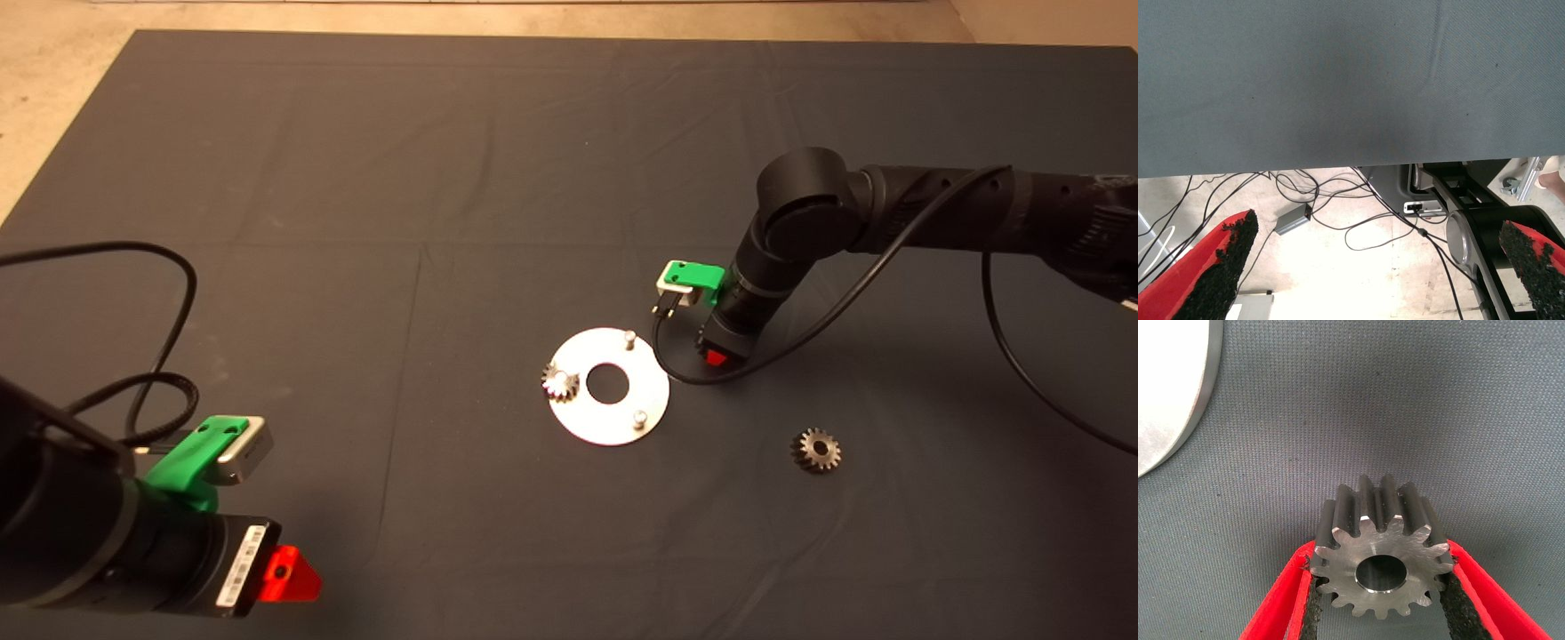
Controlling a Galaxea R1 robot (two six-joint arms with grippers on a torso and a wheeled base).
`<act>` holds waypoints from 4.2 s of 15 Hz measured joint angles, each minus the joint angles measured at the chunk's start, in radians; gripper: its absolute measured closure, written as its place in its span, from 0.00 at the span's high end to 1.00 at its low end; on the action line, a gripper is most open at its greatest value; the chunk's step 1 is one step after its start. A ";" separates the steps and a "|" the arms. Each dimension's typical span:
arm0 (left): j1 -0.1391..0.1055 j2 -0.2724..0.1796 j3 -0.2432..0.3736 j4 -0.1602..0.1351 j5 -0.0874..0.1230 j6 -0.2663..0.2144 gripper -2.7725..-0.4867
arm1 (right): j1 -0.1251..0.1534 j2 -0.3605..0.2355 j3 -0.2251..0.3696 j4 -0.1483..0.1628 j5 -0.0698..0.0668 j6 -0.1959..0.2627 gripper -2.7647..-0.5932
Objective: Install three planetary gears onto the carrier pins
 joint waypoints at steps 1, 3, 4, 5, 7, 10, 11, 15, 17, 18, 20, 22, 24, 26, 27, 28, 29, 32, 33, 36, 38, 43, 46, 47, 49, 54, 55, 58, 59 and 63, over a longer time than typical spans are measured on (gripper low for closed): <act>0.000 0.000 0.000 0.000 0.000 0.000 0.93 | 0.000 0.000 0.000 0.000 0.000 0.000 0.23; 0.000 0.000 0.001 -0.001 0.000 0.000 0.93 | 0.000 0.000 0.000 -0.001 0.000 0.000 0.23; 0.000 0.000 0.001 -0.001 0.000 0.000 0.93 | 0.000 0.000 0.000 -0.001 0.000 0.000 0.22; 0.000 0.000 0.001 -0.002 0.000 0.000 0.93 | 0.000 0.000 0.000 -0.001 0.000 0.001 0.22; 0.000 0.000 0.001 -0.003 0.000 0.000 0.93 | 0.000 0.001 0.000 -0.001 0.000 0.004 0.22; 0.000 0.000 0.001 -0.004 0.000 0.000 0.93 | 0.014 0.011 0.001 -0.002 0.000 0.030 0.21; 0.000 0.000 0.001 -0.004 0.000 0.000 0.93 | 0.032 0.016 0.001 -0.002 0.001 0.043 0.21; 0.000 0.000 0.001 -0.004 0.000 0.000 0.93 | 0.127 0.061 0.000 0.004 0.002 0.088 0.20; 0.000 0.000 0.001 -0.004 0.000 0.000 0.93 | 0.182 0.084 -0.007 0.034 0.002 0.100 0.20; 0.000 0.000 0.001 -0.004 0.000 0.000 0.93 | 0.208 0.098 -0.027 0.070 0.002 0.103 0.20; 0.000 0.000 0.001 -0.004 0.000 0.000 0.93 | 0.231 0.131 -0.093 0.135 0.002 0.104 0.20; 0.000 0.000 0.001 -0.004 0.000 0.000 0.93 | 0.231 0.159 -0.142 0.175 0.002 0.105 0.20; 0.000 0.000 0.001 -0.004 0.000 0.000 0.93 | 0.240 0.192 -0.173 0.223 -0.001 0.105 0.20; 0.000 0.000 0.001 -0.004 0.000 0.000 0.93 | 0.252 0.235 -0.221 0.279 0.002 0.105 0.20; 0.000 0.000 0.001 -0.004 0.000 0.000 0.93 | 0.253 0.250 -0.245 0.296 0.007 0.105 0.20; 0.000 0.000 0.001 -0.004 0.000 0.000 0.93 | 0.252 0.259 -0.260 0.310 0.008 0.105 0.20; 0.000 0.000 0.002 -0.005 0.000 0.000 0.93 | 0.252 0.266 -0.269 0.320 0.007 0.104 0.20; 0.000 0.000 0.001 -0.005 0.000 0.000 0.93 | 0.252 0.282 -0.270 0.333 0.000 0.104 0.20; 0.000 -0.001 0.001 -0.005 0.000 0.000 0.93 | 0.252 0.289 -0.267 0.340 0.001 0.104 0.20; 0.000 -0.002 0.002 -0.006 0.000 0.000 0.93 | 0.250 0.296 -0.244 0.344 0.002 0.104 0.20; 0.000 -0.003 0.001 -0.007 0.000 0.000 0.93 | 0.245 0.296 -0.228 0.346 0.003 0.102 0.20; 0.000 -0.003 0.002 -0.010 0.000 0.000 0.93 | 0.202 0.294 -0.187 0.346 0.002 0.074 0.20; 0.000 -0.003 0.002 -0.022 0.000 0.000 0.93 | 0.189 0.291 -0.159 0.344 0.002 0.057 0.20; 0.000 -0.003 0.002 -0.026 0.000 0.000 0.93 | 0.189 0.290 -0.155 0.343 0.001 0.051 0.20; 0.000 -0.003 0.002 -0.029 0.000 -0.001 0.93 | 0.188 0.287 -0.153 0.338 0.001 0.047 0.20; 0.000 -0.003 0.002 -0.034 0.000 -0.001 0.93 | 0.166 0.273 -0.146 0.307 0.002 0.028 0.20; 0.000 -0.003 0.002 -0.034 0.000 -0.001 0.93 | 0.152 0.268 -0.145 0.296 0.002 0.022 0.20; 0.000 -0.003 0.002 -0.037 0.000 -0.001 0.93 | 0.129 0.250 -0.144 0.257 0.001 -0.004 0.20; 0.000 -0.003 0.002 -0.037 0.000 -0.001 0.93 | 0.124 0.247 -0.144 0.240 0.000 -0.010 0.20; 0.000 -0.003 0.002 -0.037 0.000 -0.001 0.93 | 0.111 0.243 -0.142 0.190 0.000 -0.027 0.20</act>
